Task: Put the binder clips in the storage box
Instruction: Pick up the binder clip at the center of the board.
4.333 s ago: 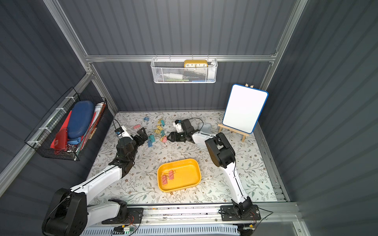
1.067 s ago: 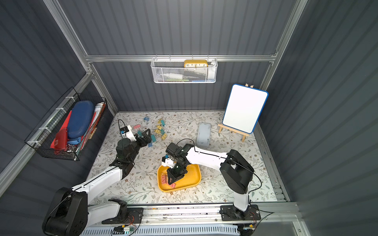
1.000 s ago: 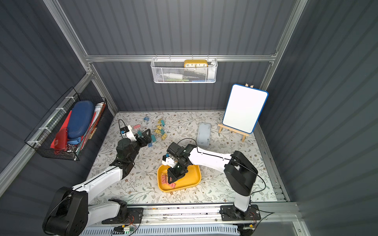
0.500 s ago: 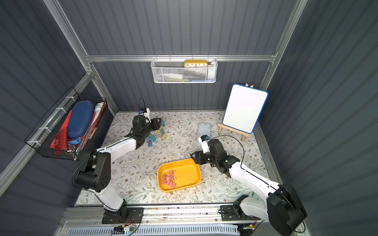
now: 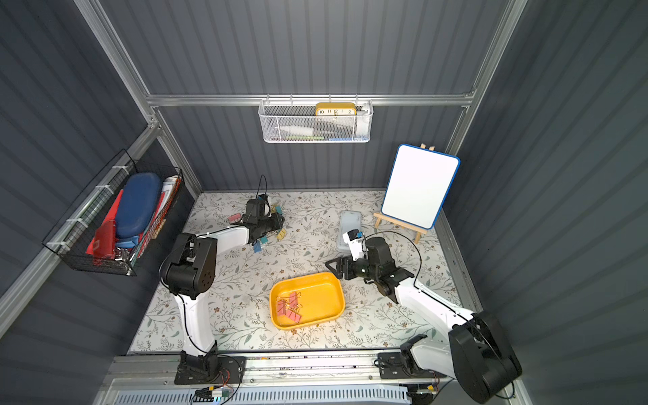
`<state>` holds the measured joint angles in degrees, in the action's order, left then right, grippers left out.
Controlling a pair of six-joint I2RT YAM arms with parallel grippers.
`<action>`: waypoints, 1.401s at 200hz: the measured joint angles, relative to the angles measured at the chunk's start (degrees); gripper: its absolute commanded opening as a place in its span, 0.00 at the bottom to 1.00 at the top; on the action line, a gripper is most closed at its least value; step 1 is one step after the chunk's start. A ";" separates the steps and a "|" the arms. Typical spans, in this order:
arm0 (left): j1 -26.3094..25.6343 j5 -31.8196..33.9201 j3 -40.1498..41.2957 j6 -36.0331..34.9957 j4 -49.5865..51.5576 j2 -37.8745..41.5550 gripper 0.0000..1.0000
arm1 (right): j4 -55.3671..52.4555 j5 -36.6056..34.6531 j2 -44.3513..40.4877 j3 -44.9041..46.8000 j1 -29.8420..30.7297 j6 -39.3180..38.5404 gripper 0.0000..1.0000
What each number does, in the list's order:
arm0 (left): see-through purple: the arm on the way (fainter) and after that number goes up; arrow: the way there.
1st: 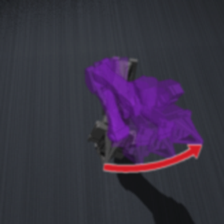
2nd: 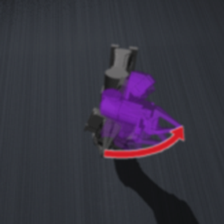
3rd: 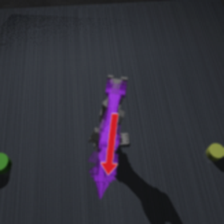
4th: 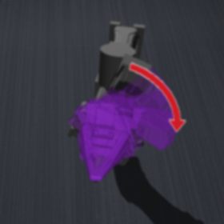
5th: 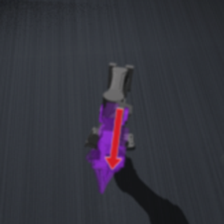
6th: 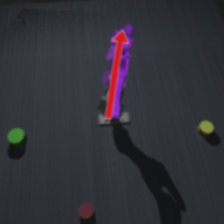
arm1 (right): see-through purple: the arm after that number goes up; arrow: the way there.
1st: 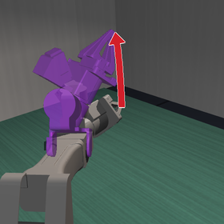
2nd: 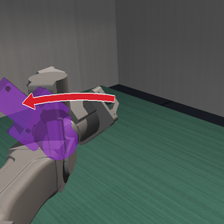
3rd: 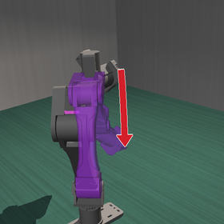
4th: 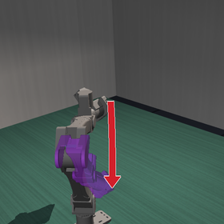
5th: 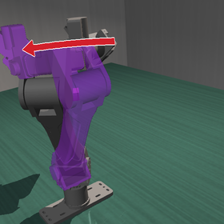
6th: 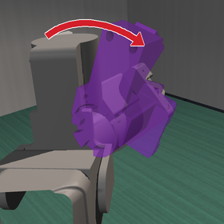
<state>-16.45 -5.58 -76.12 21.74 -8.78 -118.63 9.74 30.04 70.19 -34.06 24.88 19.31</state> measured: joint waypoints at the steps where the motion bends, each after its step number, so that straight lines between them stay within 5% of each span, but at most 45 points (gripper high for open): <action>1: 0.00 0.00 0.00 0.02 0.02 0.00 0.30 | 0.17 0.09 0.09 0.00 0.00 0.09 0.75; 129: 0.00 2.69 1.88 0.52 0.94 4.66 0.40 | 3.74 2.29 1.05 0.79 -0.04 1.25 0.76; 280: -0.44 2.64 3.76 2.19 3.04 3.56 0.21 | 4.00 2.27 0.59 0.96 -0.09 1.68 0.77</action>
<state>-16.88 -2.94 -72.36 23.92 -5.74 -115.07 13.74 32.32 70.78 -33.10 24.80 20.99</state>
